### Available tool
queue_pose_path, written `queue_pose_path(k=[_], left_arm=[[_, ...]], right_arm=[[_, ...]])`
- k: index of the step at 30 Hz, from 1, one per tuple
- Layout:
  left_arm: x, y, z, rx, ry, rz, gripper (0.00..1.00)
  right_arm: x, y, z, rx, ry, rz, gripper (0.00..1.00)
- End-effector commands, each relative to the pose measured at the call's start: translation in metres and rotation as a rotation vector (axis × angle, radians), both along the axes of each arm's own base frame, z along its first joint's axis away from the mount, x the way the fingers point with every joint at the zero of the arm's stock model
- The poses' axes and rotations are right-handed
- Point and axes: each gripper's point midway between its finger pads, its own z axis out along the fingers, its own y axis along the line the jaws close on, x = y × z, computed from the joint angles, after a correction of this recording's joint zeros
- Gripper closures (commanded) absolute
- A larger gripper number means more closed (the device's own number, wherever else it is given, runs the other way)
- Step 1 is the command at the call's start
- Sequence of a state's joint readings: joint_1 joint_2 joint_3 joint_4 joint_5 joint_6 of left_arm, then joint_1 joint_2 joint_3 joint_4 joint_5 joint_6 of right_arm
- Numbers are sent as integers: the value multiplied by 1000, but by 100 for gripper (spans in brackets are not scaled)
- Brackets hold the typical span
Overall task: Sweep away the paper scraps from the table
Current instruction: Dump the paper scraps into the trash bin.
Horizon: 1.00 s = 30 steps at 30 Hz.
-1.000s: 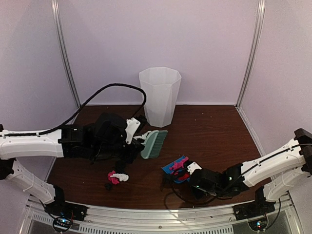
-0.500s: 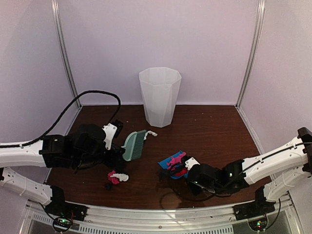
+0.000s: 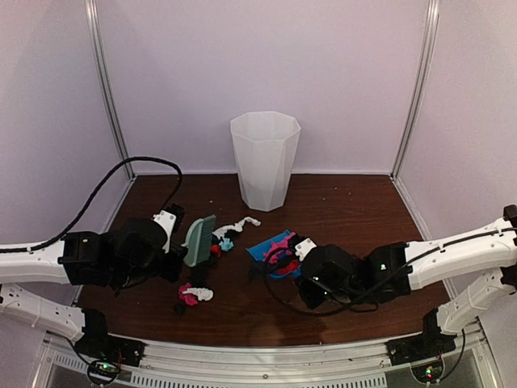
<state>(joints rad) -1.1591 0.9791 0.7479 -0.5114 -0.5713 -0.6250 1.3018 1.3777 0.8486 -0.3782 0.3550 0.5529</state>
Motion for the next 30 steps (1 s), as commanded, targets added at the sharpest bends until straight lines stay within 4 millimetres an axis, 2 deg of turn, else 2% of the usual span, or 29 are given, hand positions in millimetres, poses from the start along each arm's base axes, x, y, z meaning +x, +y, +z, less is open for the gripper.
queue_pose_path(k=[1,10,15,25,30], left_arm=[[10,15,12,-16,-54,92,100],[12,24,10,-9,-57,129,100],[11,27,13,-18,-65,136,100],[11,28,13,-26,-64,139,100],[10,28,12,-29,-61,139,100]], right_arm=[[5,3,18,-29,-1,5,100],[17,21,68,19,-23,19,100],[28,29,87,28,-26,32,100],[59,42,140,82,-66,23,100],[85,46,158,96,-70,2,100]])
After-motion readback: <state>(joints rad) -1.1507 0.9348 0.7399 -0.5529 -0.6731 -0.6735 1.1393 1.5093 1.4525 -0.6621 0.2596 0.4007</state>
